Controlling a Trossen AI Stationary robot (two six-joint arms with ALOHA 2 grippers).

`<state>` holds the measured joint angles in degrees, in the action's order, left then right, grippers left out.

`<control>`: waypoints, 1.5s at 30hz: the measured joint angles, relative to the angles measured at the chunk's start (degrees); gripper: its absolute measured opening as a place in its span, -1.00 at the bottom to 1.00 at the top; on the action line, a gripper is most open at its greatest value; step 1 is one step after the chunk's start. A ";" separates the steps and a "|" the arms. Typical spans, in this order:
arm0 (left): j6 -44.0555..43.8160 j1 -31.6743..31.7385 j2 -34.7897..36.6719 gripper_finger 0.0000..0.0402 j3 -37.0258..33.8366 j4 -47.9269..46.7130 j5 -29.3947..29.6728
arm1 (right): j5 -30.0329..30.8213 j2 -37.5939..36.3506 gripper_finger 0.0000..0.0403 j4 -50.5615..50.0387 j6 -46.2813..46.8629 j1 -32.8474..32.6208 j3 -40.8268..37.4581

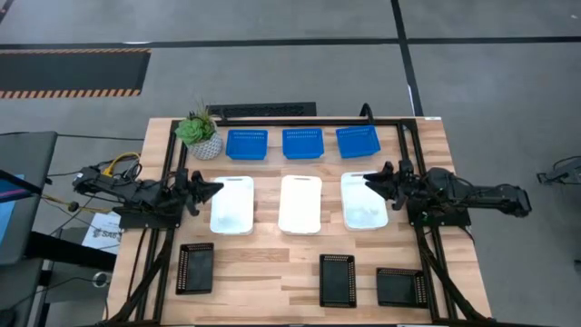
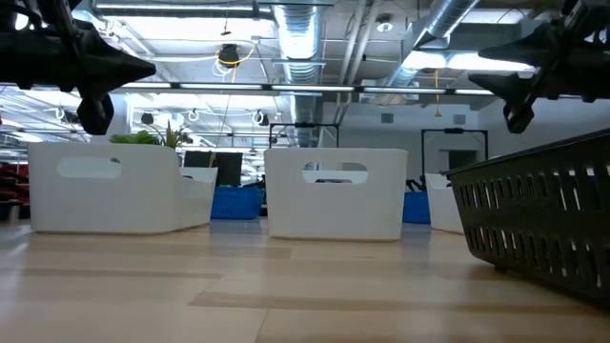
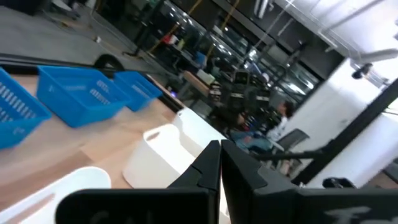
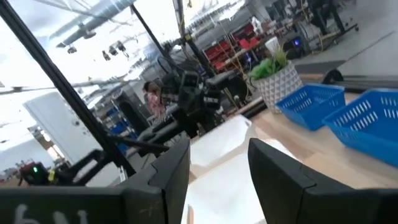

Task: Stack baskets by color
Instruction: Stack the right blue bin on the right blue bin

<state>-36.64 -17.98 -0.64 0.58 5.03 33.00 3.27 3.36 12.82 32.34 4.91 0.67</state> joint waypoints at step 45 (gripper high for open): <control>7.60 0.00 -1.37 0.00 12.95 -2.20 7.01 | 19.84 38.85 0.21 -30.59 -7.69 4.13 41.33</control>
<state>-29.05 -17.98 -2.01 13.53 2.83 40.01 23.10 42.21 -17.77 24.66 9.04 42.00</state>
